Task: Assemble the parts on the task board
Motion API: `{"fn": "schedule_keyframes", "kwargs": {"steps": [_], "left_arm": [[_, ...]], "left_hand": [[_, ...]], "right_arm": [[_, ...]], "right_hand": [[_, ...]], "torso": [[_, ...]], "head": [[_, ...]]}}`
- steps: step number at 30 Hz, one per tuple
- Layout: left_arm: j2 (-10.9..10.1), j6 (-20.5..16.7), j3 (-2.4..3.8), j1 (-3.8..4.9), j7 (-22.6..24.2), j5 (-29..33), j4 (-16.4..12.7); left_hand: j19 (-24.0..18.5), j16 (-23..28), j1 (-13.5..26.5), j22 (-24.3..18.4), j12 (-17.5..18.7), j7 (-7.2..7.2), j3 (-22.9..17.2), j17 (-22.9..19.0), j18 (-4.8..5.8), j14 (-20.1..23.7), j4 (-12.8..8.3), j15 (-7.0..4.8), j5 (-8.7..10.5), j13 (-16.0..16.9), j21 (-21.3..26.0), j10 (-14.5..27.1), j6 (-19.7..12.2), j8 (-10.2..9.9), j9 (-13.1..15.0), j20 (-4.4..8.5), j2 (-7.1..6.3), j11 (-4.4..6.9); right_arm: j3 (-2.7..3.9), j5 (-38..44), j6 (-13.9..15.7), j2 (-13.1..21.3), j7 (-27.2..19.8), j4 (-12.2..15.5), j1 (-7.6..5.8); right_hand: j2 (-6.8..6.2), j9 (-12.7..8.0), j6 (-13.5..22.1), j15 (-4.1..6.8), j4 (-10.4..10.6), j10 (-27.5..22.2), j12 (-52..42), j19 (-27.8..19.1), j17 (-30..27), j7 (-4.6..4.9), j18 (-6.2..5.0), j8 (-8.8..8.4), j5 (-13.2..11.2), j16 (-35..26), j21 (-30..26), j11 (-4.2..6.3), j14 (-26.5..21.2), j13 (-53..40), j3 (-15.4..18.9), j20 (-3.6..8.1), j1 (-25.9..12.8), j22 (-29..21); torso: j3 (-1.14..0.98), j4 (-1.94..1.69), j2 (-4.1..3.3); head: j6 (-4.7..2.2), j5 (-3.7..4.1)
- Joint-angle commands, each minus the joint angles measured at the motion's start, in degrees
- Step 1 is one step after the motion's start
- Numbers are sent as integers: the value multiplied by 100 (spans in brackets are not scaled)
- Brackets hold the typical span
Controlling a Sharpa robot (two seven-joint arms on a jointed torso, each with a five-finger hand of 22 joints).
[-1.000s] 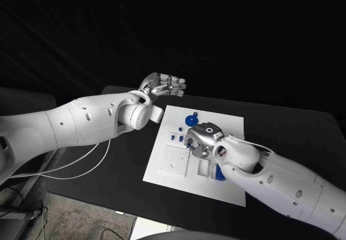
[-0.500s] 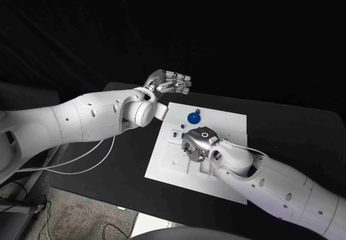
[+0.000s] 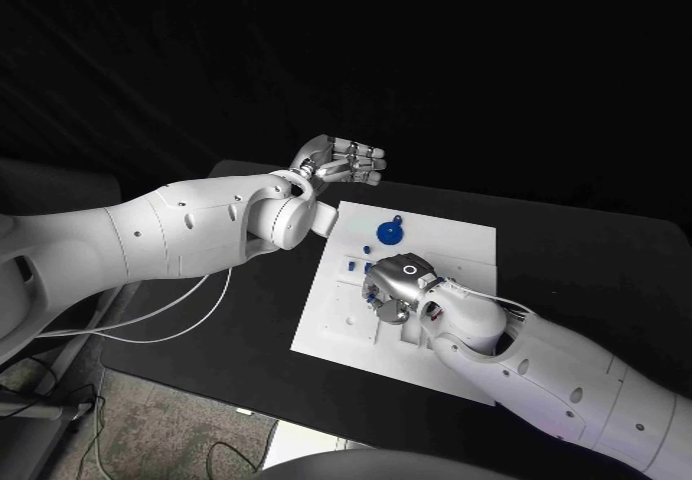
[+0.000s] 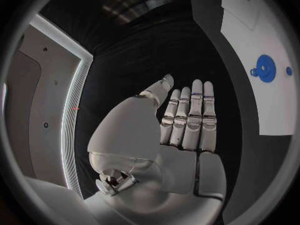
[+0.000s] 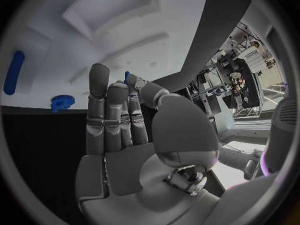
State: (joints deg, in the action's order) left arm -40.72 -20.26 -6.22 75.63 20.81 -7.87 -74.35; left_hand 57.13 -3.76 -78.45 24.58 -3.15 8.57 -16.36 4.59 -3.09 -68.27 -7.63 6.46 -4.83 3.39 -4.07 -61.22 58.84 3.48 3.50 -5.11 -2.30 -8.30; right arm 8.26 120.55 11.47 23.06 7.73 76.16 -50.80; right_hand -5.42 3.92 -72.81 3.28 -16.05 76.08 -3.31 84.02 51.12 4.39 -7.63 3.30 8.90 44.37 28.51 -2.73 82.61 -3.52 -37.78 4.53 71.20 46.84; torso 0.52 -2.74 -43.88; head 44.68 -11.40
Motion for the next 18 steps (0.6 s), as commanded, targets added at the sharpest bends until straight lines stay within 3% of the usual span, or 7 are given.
{"fn": "schedule_keyframes", "kwargs": {"steps": [1,7,18], "left_arm": [[14,68,6,18,10,-41,-8],[15,96,6,18,10,-41,-2],[40,125,6,18,15,-42,13]], "left_hand": [[23,20,-5,-2,-18,4,-2,4,-42,9,-10,-26,12,-5,-30,35,3,12,4,2,46,4],[23,22,-7,-7,-18,5,17,6,-41,9,1,-25,17,-5,-28,38,-3,12,4,0,37,3],[19,22,-7,-11,-18,5,20,5,-39,14,3,-23,17,-5,-25,41,-4,13,4,-4,35,3]], "right_arm": [[-2,62,-75,0,-32,-6,9],[-4,4,-131,-1,-9,-64,11],[-21,-8,-160,-50,-9,-133,34]], "right_hand": [[58,6,0,25,2,153,-16,201,-7,5,-70,35,35,-21,-42,113,-2,-8,16,28,-1,8],[61,5,4,26,3,150,-16,198,-9,6,-72,35,32,-22,-47,114,-3,-8,21,29,-5,8],[67,6,-1,27,1,152,-17,203,-12,5,-72,36,39,-22,-54,114,-2,-8,33,29,-9,15]], "torso": [[-3,-13,0],[-15,4,-5],[-7,-9,-6]], "head": [[12,15],[44,-13],[66,9]]}}
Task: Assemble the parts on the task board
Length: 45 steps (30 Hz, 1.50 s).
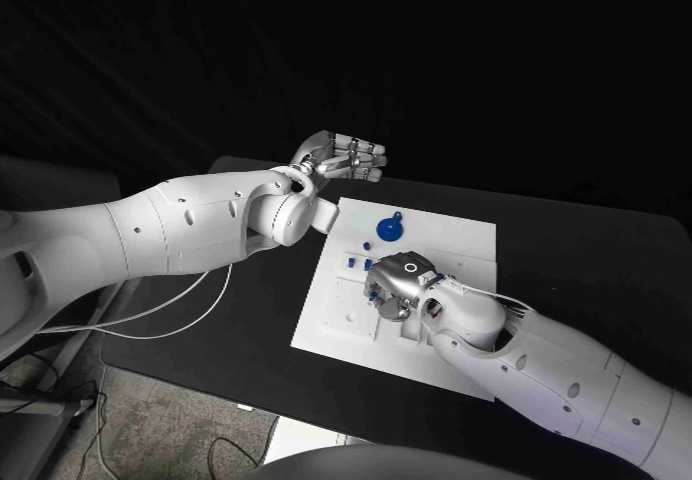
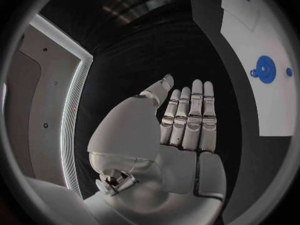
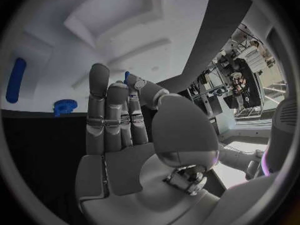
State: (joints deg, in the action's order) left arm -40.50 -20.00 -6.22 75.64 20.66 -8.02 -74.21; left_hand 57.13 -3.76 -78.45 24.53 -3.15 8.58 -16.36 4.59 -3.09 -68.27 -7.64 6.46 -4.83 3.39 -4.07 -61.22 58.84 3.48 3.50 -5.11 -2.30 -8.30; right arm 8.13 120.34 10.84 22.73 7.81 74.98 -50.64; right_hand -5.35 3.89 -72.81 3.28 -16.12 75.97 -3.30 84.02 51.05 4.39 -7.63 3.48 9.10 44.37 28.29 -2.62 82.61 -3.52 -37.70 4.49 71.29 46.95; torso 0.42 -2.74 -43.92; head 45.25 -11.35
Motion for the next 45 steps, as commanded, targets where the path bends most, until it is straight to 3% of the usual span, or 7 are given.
{"fn": "schedule_keyframes", "kwargs": {"steps": [1,11,35,39,41,45], "left_arm": [[20,102,6,17,29,-28,-1],[20,109,6,17,25,-37,9],[46,140,6,16,-3,-53,48],[49,152,6,16,-12,-56,48],[51,159,6,16,-12,-56,47],[46,170,6,17,-18,-57,43]], "left_hand": [[19,22,-7,-6,-18,4,20,6,-38,14,3,-23,17,-5,-25,42,-4,13,4,-4,35,3],[19,22,-7,-6,-18,4,20,6,-38,14,3,-23,17,-5,-25,42,-4,13,4,-4,35,3],[28,23,-23,-64,-17,7,49,7,-40,27,12,-17,20,-5,-21,63,-13,12,4,-8,39,-4],[26,22,-20,-68,-18,7,53,7,-40,31,15,-15,25,-4,-19,67,-11,13,4,-10,38,-5],[24,21,-3,-79,-19,4,66,8,-39,34,29,-13,38,-4,-15,77,-12,12,4,-15,39,-7],[29,21,-5,-102,-19,5,80,10,-40,36,34,-12,46,-4,-12,82,-13,12,4,-18,39,-8]], "right_arm": [[-12,14,-101,-22,-18,-25,26],[-40,15,-163,-12,-25,-59,68],[-55,52,-177,-83,9,-68,77],[-61,31,-220,-131,82,-103,76],[-62,-15,-240,-145,123,-118,76],[-64,-80,-276,-155,146,-141,76]], "right_hand": [[60,10,-1,27,8,162,-17,202,-5,5,-71,19,18,-22,-32,104,-3,-8,26,33,-18,5],[64,10,-2,27,7,163,-17,204,-8,4,-73,18,23,-22,-35,105,-3,-8,27,33,-19,9],[91,6,49,18,26,98,-14,197,-28,21,-63,15,22,-33,-68,89,-6,-5,48,23,-64,8],[142,-3,198,-9,42,-65,-14,193,-36,63,-65,13,-7,-34,-97,43,-17,-3,58,5,-94,-2],[160,-21,447,-53,54,-327,-12,183,-46,134,-78,7,-2,-40,-115,-37,-27,3,6,-22,-128,-5],[107,-17,687,-132,83,-556,-11,191,-51,195,-123,10,127,-11,-133,-108,-35,6,-5,-105,-212,-5]], "torso": [[6,-8,-2],[20,2,6],[10,8,0],[14,1,2],[20,1,4],[19,6,6]], "head": [[10,4],[35,-21],[24,-2],[20,18],[23,15],[25,5]]}}
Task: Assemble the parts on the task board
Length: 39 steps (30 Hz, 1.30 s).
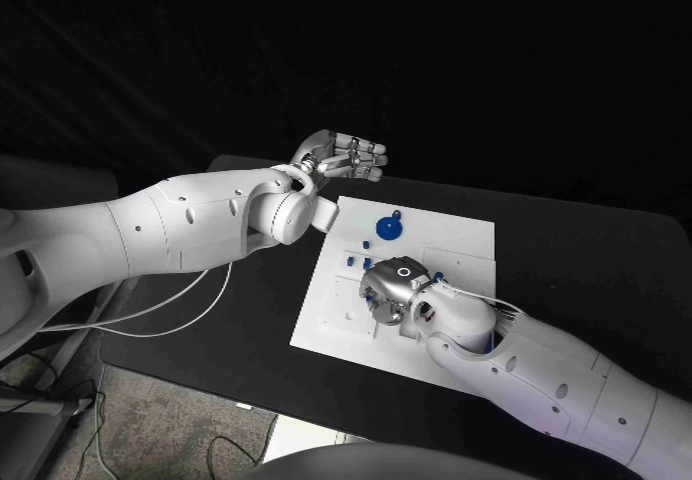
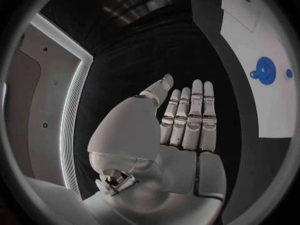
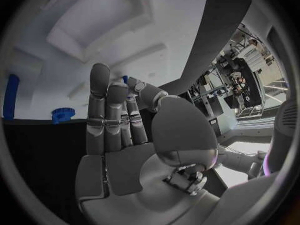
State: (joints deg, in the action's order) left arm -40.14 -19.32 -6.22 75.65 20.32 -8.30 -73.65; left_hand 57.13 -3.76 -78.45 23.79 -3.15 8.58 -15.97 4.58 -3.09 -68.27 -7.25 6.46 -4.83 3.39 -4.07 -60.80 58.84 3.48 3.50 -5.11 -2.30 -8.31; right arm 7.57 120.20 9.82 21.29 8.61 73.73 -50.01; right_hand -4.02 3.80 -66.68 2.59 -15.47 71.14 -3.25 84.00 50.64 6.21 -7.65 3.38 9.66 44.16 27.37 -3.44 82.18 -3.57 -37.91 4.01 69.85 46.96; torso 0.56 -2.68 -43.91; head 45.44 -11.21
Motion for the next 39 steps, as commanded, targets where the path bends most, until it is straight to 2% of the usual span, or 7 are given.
{"fn": "schedule_keyframes", "kwargs": {"steps": [1,11,17,21,26,32,39], "left_arm": [[7,105,6,16,14,-28,-14],[-17,108,6,17,-28,-72,-30],[-40,109,6,17,-39,-79,-33],[-52,112,6,17,-41,-80,-29],[-66,129,6,17,-35,-81,-21],[-100,162,6,30,-21,-85,-13],[-139,204,5,40,-12,-94,-20]], "left_hand": [[32,21,-7,-44,-19,5,51,13,-41,38,-1,-11,51,-3,-10,43,-13,12,4,-20,39,-8],[43,21,-5,-85,-19,5,78,16,-41,39,10,-9,59,-3,-10,52,-19,13,4,-22,37,-11],[64,21,-16,-195,-19,7,122,21,-42,49,27,-5,65,-3,-11,61,-24,13,4,-27,46,-14],[64,21,-16,-195,-19,7,122,21,-42,49,27,-5,65,-3,-11,61,-24,13,4,-27,46,-14],[72,21,-16,-236,-20,-7,129,22,-42,51,31,-4,68,-3,-13,63,-4,17,5,-28,59,-12],[77,26,-28,-251,-19,-9,118,8,-47,102,21,7,65,-4,-20,40,1,13,4,-29,68,-7],[46,29,-17,-272,-18,-21,83,-29,-63,215,23,37,67,-5,-17,-58,41,13,5,-58,79,12]], "right_arm": [[-8,-80,-182,-9,62,-21,13],[-9,-332,11,73,-38,-11,13],[-6,-453,266,184,-71,147,12],[34,-501,429,310,-40,293,12],[247,-600,548,572,-23,543,8],[730,-1050,261,1024,184,917,-51],[1016,-1291,-140,1474,351,1094,-209]], "right_hand": [[-37,-7,99,-70,31,-102,-17,196,-14,18,-135,22,147,16,-49,-34,6,12,65,-70,-81,-9],[-249,-13,443,-150,115,-671,-24,215,-141,32,-198,18,569,-13,-215,-167,-27,18,1007,-150,-283,-163],[-117,-15,704,-268,121,-1320,-29,235,-599,-7,-321,33,554,-159,-545,-323,-77,20,2127,-292,59,-590],[-151,-23,819,-276,179,-1344,-25,211,-779,24,-328,19,518,-148,-585,-333,-157,25,2267,-311,171,-758],[-184,-26,820,-274,293,-1341,-19,236,-981,27,-324,13,394,-145,-670,-331,-170,26,2323,-310,250,-979],[-53,-23,759,-170,222,-727,-19,238,-994,54,-189,17,349,-69,-550,-181,-141,23,2167,-206,36,-1023],[-152,-22,780,-163,146,-715,-23,230,-955,-20,-162,18,351,10,-374,-166,-113,19,2223,-187,41,-1050]], "torso": [[3,4,5],[-4,-3,3],[-4,4,2],[-1,13,7],[2,13,7],[2,44,5],[-5,64,18]], "head": [[11,-9],[6,-4],[1,7],[-20,24],[-46,93],[-96,148],[-124,206]]}}
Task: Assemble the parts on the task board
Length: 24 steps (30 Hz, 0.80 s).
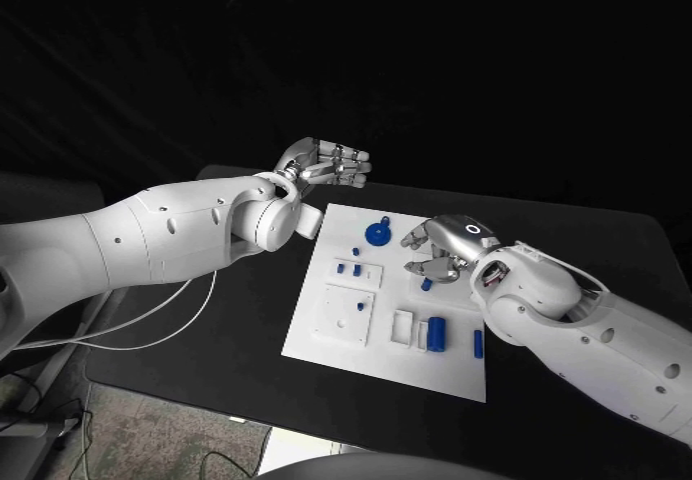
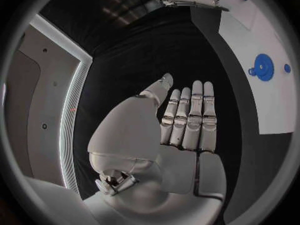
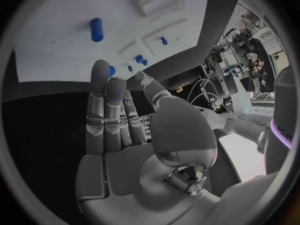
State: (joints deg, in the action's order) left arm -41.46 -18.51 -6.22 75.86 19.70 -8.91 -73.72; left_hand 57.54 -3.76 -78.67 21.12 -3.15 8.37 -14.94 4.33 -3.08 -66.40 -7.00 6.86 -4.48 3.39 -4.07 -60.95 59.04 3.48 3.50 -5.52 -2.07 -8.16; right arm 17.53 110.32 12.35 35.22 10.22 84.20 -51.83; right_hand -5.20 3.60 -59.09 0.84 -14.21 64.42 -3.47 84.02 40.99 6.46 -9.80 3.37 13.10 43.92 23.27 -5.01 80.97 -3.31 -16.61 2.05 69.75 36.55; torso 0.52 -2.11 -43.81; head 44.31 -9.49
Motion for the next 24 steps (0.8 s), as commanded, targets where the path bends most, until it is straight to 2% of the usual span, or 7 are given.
{"fn": "schedule_keyframes", "kwargs": {"steps": [1,3,5,11,15,20,24], "left_arm": [[-14,128,5,20,52,-34,-16],[-25,137,4,21,50,-35,-19],[-35,143,4,22,48,-35,-23],[-50,152,4,23,41,-36,-28],[-51,155,4,23,24,-50,-22],[-34,159,3,23,13,-168,-7],[-27,165,3,23,10,-200,4]], "left_hand": [[4,28,10,-7,-18,0,-32,-8,-68,36,1,0,31,-5,-20,-54,17,13,5,-19,59,-1],[4,29,10,-8,-18,1,-34,-9,-68,37,0,0,31,-5,-20,-55,16,13,5,-20,57,-1],[3,30,12,-10,-19,2,-39,-10,-71,42,0,2,31,-5,-22,-60,12,12,4,-22,53,0],[3,30,12,-10,-19,2,-39,-10,-71,42,0,2,31,-5,-22,-60,12,12,4,-22,53,0],[0,30,20,-18,-18,7,-48,-13,-76,51,4,7,34,-5,-24,-53,5,13,5,-28,38,-4],[-2,30,18,-21,-18,12,-50,-14,-77,56,5,9,33,-5,-24,-41,-2,11,4,-30,38,-9],[-2,29,15,-28,-18,13,-50,-14,-81,63,9,12,33,-5,-24,-34,-8,12,4,-33,37,-10]], "right_arm": [[46,-319,-512,154,207,38,-63],[69,-328,-756,225,236,-8,-100],[82,-326,-969,260,250,-75,-122],[98,-306,-1396,274,223,-280,-152],[73,-301,-1578,228,187,-354,-157],[9,-271,-1702,108,127,-445,-158],[-68,-241,-1761,36,83,-497,-157]], "right_hand": [[-58,-2,43,3,74,-82,-5,223,26,-75,49,20,5,62,73,-16,14,-9,247,2,99,-14],[-81,2,101,-15,252,-137,-9,221,27,-111,38,28,21,78,66,-29,-1,-12,563,-21,240,-52],[-148,-2,90,-17,416,-193,-7,214,24,-78,40,19,23,92,67,-39,-14,-10,701,-22,266,-76],[-284,-5,293,-48,825,-353,-8,212,11,-177,27,19,51,116,34,-81,-58,-10,1057,-50,463,-145],[-276,-3,238,-56,912,-372,-6,217,8,-160,29,18,43,126,36,-85,-58,-10,1092,-55,499,-160],[-256,-6,272,-67,906,-361,-7,219,4,-164,30,15,42,134,45,-81,-47,-10,1096,-65,507,-164],[-231,-5,257,-58,857,-334,-5,220,-4,-161,29,16,75,136,64,-76,-40,-9,1089,-60,498,-170]], "torso": [[-5,18,9],[-6,20,5],[-10,22,2],[-17,14,2],[3,4,2],[-2,-18,-4],[9,-17,-1]], "head": [[-12,34],[-18,44],[-22,64],[-22,98],[-26,111],[-15,136],[-9,136]]}}
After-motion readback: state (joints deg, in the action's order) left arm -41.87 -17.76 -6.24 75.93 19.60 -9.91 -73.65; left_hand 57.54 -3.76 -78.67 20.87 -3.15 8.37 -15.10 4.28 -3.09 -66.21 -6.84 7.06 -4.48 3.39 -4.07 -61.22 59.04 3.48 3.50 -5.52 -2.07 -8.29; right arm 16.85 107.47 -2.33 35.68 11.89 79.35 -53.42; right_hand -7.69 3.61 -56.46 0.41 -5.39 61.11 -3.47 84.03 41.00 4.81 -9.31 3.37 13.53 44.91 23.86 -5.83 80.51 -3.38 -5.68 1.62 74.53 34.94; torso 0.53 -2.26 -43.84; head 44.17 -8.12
